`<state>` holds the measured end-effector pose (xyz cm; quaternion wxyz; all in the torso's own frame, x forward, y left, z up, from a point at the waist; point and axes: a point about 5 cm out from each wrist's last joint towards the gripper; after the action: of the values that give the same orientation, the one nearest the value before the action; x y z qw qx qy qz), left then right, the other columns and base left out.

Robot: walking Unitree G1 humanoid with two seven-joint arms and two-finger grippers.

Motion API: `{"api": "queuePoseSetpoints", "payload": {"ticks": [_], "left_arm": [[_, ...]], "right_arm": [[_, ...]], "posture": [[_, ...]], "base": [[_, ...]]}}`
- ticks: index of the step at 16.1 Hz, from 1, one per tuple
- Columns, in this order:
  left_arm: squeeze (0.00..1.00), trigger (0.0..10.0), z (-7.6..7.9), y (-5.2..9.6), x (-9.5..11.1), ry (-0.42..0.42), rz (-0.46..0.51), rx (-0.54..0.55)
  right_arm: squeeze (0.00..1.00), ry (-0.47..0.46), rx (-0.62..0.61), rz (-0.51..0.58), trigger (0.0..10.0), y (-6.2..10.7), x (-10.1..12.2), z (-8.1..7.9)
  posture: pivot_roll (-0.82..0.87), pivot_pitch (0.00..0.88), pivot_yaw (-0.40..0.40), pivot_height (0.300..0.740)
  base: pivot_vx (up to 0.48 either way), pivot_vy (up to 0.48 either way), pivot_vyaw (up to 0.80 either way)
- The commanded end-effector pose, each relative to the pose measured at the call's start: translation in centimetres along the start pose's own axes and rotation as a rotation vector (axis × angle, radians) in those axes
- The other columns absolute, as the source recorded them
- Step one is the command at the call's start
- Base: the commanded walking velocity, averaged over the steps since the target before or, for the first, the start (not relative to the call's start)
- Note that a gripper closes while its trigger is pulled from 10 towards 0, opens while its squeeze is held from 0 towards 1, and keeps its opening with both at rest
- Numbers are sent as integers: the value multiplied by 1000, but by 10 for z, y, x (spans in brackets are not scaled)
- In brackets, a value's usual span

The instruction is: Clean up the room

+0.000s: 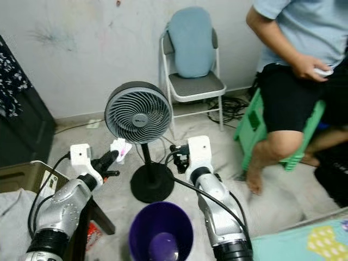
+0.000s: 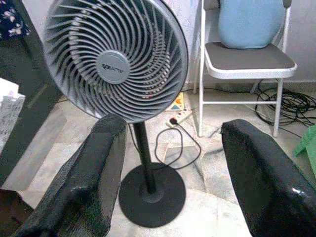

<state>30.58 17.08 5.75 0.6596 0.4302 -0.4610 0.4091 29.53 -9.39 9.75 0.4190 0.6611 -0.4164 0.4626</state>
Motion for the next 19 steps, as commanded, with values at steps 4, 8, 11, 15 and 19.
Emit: {"api": "queuePoseSetpoints", "payload": {"ticks": [4, 8, 11, 15, 19], "left_arm": [[0, 10000, -2, -1, 1, -17, -23, -20], [0, 10000, 3, -3, 1, -44, -36, -67], [0, 10000, 6, -3, 0, -75, -49, -102], [0, 10000, 6, -4, 0, -79, -51, -97], [0, 10000, 5, -4, 0, -74, -50, -89]], "right_arm": [[0, 31, 22, 15, 10000, -1, 3, -6], [0, 25, 14, 16, 10000, -2, 3, -5], [0, 13, -4, 31, 10000, -4, 6, -3], [0, -18, -48, 18, 10000, -5, 5, 3], [0, -19, -45, 17, 10000, -6, 5, 3]], "posture": [[-251, 0, 56, 740], [-252, 0, 60, 740], [-251, 0, 64, 740], [-252, 0, 62, 740], [-252, 0, 60, 740]], "base": [[0, 0, 192], [0, 0, 788], [0, 0, 781], [0, 0, -400], [0, 0, -800]]}}
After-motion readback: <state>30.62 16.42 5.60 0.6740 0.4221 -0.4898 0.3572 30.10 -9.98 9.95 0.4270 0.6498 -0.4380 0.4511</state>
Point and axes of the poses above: a point about 5 cm out from each wrist's last joint towards the gripper, its own y axis pointing back from the gripper into the wrist, its own x axis along the axis of the wrist's last joint, z = x × y, and after that the axes turned 10 degrees about -y, right-handed
